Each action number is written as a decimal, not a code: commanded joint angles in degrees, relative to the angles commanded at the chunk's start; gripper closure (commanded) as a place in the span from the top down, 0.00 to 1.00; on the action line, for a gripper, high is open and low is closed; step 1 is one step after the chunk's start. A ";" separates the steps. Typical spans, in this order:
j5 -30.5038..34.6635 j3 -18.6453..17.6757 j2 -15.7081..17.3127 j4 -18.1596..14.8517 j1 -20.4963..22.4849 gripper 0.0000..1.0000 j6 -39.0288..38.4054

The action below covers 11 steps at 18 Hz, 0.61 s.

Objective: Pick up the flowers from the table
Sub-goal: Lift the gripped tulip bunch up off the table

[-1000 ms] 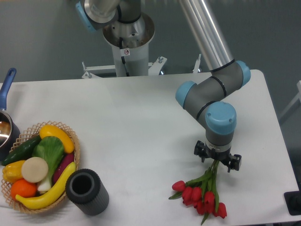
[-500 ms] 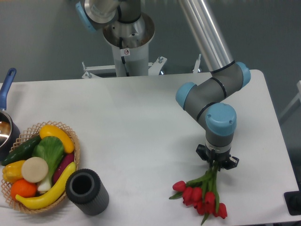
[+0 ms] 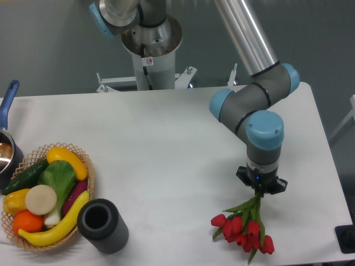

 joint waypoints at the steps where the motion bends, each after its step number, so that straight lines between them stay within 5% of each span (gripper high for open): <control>1: 0.00 0.27 0.09 -0.09 0.18 0.08 0.09; 11: -0.52 8.17 -0.18 -9.92 0.18 0.07 3.16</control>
